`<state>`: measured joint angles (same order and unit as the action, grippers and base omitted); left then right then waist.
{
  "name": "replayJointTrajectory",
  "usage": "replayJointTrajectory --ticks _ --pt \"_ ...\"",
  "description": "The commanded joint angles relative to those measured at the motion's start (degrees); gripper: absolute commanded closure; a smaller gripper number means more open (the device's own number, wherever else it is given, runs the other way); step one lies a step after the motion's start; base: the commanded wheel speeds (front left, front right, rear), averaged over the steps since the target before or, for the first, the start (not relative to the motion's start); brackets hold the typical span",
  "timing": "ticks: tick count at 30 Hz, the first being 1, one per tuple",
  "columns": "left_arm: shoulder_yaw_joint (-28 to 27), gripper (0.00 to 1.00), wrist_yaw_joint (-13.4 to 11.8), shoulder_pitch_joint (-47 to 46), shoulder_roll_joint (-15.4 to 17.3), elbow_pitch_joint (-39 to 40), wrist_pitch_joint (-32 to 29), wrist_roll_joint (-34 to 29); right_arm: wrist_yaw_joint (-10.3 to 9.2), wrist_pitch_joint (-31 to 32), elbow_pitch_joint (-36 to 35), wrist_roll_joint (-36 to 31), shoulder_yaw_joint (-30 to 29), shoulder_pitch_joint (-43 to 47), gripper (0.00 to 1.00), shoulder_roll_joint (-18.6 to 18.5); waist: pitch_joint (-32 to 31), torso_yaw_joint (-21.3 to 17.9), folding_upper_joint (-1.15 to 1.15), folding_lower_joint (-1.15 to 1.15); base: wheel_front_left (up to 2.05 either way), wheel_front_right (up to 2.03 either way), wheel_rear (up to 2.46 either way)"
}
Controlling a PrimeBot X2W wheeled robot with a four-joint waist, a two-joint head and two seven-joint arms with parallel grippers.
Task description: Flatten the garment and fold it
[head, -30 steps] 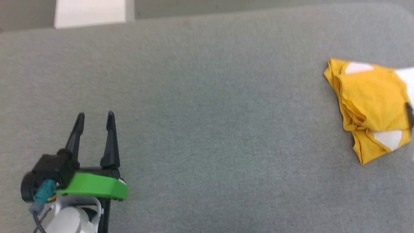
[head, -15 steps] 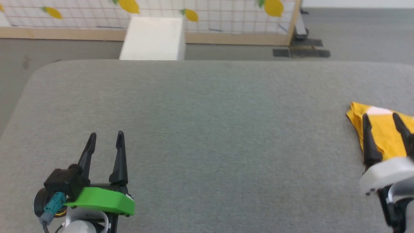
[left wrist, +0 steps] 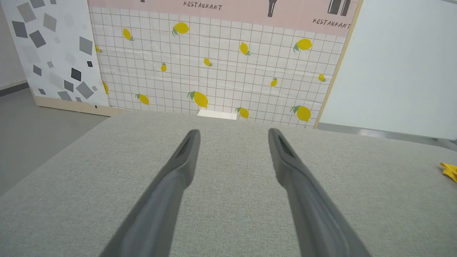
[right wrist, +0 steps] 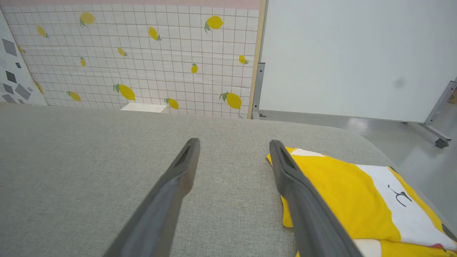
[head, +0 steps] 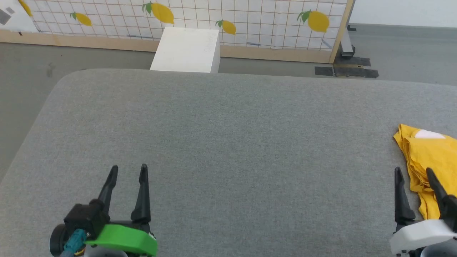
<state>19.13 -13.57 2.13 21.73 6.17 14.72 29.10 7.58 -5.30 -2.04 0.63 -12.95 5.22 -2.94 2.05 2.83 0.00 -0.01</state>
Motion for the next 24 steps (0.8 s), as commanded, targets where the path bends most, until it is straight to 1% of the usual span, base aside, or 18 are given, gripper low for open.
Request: replayJointTrajectory --ticks 1,5,6,12,24 --pt "-0.5 0.0 0.7 1.2 -0.7 -0.4 0.3 -1.2 -0.09 -1.0 1.2 0.4 0.2 0.5 0.0 0.0 -0.2 -0.2 0.0 0.01 0.0 0.0 0.0" --pt "-1.7 0.0 2.2 2.2 -2.2 -1.9 0.3 -2.3 -0.09 -2.2 3.6 0.5 0.6 0.5 0.0 0.1 -0.7 -0.3 0.0 0.01 0.0 0.0 0.0" --pt "-1.7 1.0 2.0 1.5 -2.1 -2.0 0.0 -2.3 0.0 -1.9 3.8 0.1 0.5 0.1 1.0 0.0 -0.7 -0.3 0.0 0.01 0.0 0.0 0.0" --pt "-1.7 1.0 2.0 1.5 -2.1 -2.1 -0.1 -2.4 0.0 -1.8 3.9 -0.1 0.5 0.1 1.0 0.0 -0.8 -0.3 0.0 0.01 0.0 0.0 0.0" --pt "-3.4 1.0 3.1 1.2 -3.7 -2.5 -1.4 -5.0 -0.01 -1.1 3.7 -0.1 1.6 -0.4 1.0 0.0 -0.9 -0.6 0.0 0.01 0.0 0.0 0.0"
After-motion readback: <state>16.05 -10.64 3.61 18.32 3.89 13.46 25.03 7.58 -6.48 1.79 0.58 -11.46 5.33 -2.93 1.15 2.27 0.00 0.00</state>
